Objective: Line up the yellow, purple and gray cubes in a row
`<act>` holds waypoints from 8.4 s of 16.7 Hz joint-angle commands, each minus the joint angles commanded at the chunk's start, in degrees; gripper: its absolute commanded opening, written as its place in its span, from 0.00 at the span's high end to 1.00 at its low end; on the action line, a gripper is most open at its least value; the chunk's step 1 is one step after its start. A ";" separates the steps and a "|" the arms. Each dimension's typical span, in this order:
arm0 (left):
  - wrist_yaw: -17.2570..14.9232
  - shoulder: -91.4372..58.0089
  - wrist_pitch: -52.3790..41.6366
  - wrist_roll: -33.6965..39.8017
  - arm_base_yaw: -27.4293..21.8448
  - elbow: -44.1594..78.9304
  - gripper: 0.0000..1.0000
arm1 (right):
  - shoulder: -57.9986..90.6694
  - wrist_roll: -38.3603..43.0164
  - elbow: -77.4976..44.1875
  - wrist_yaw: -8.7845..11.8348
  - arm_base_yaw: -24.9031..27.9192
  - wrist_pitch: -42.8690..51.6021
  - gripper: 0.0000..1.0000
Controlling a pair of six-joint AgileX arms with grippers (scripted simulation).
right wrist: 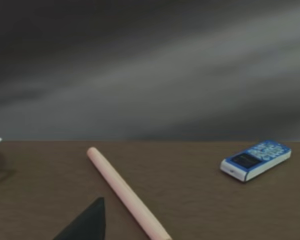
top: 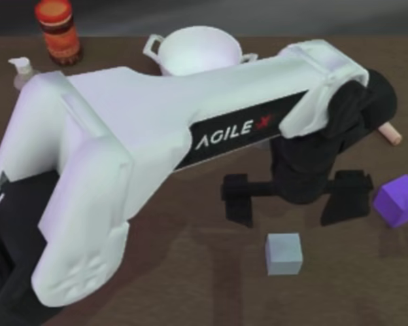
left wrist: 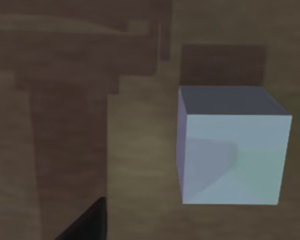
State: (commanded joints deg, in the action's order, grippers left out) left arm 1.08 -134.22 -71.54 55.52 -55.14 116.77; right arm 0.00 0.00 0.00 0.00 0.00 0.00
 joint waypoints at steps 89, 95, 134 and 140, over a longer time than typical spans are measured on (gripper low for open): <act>-1.08 134.22 71.54 -55.52 56.29 -116.77 0.00 | 112.12 -18.67 -77.47 0.35 7.86 54.28 1.00; -1.08 134.22 71.54 -55.52 56.29 -116.77 0.00 | 114.65 -1.93 -81.66 -0.02 17.82 56.80 1.00; -1.08 134.22 71.54 -55.52 56.29 -116.77 0.00 | 122.40 47.21 -81.03 -1.08 46.91 47.68 0.40; -1.08 134.22 71.54 -55.52 56.29 -116.77 0.00 | 122.40 47.21 -81.03 -1.08 46.91 47.68 0.00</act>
State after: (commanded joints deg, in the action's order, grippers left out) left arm 0.00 0.00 0.00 0.00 1.15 0.00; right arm 122.40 47.21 -81.03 -1.08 46.91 47.68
